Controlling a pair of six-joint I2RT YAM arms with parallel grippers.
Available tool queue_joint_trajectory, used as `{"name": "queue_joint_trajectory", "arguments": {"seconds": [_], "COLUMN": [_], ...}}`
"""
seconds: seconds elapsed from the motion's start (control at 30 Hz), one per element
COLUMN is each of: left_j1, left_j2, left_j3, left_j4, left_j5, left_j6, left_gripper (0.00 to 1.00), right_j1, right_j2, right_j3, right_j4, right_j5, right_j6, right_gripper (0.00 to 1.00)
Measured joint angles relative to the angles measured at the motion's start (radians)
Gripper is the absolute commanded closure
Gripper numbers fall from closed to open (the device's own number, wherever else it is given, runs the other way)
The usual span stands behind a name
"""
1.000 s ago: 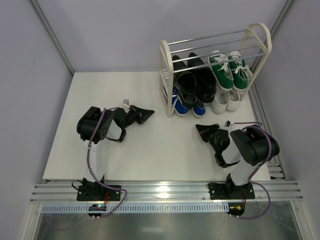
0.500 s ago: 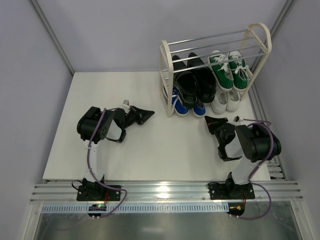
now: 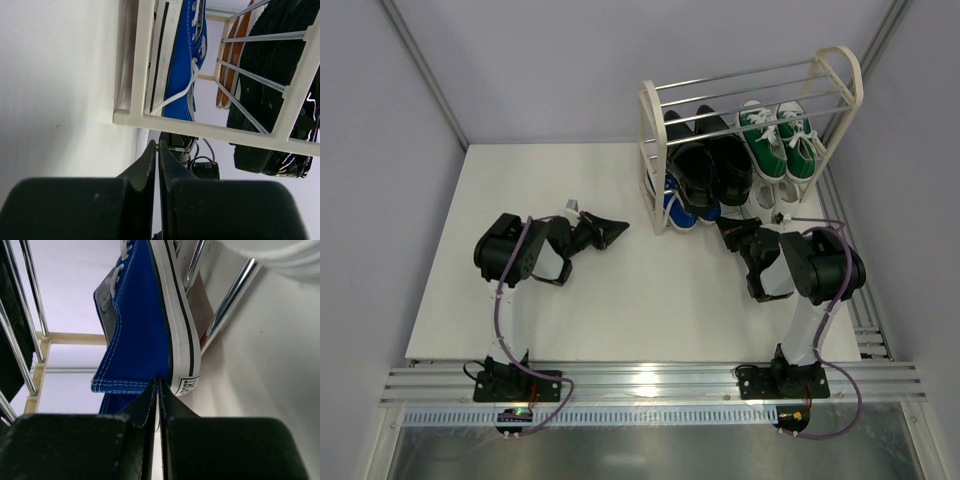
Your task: Place and organize the shoes onto the shoe shelf
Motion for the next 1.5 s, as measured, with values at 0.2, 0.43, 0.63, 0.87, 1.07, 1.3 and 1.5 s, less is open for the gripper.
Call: {"name": "queue_joint_trajectory", "arguments": {"seconds": [0.2, 0.43, 0.63, 0.87, 1.07, 1.3, 1.5], "left_j1": [0.000, 0.000, 0.002, 0.003, -0.063, -0.105, -0.112], "left_j2": [0.000, -0.001, -0.074, -0.446, -0.783, -0.968, -1.078], "left_j3": [0.000, -0.006, -0.016, -0.016, 0.090, 0.175, 0.176], "left_j4": [0.000, 0.000, -0.011, -0.256, -0.821, -1.300, -1.513], "left_j5": [0.000, 0.003, 0.026, 0.070, -0.021, -0.150, -0.224], "left_j6": [-0.004, -0.004, 0.007, 0.198, 0.521, 0.742, 0.814], "left_gripper": [1.00, 1.00, 1.00, 1.00, 1.00, 0.99, 0.99], "right_j1": [0.041, 0.009, -0.188, -0.201, -0.199, -0.199, -0.203], "right_j2": [0.032, 0.013, -0.245, -0.852, -1.155, -1.287, -1.199], "right_j3": [-0.002, -0.090, -0.215, -0.018, 0.166, 0.237, 0.286], "right_j4": [0.006, 0.005, -0.041, -0.649, -1.182, -1.591, -1.662], "right_j5": [-0.016, -0.031, -0.156, -0.319, -0.289, -0.130, 0.004], "right_j6": [0.020, 0.024, -0.020, -0.408, -0.701, -0.872, -0.893], "right_gripper": [0.96, 0.96, 0.96, 0.96, 0.95, 0.95, 0.96]}}
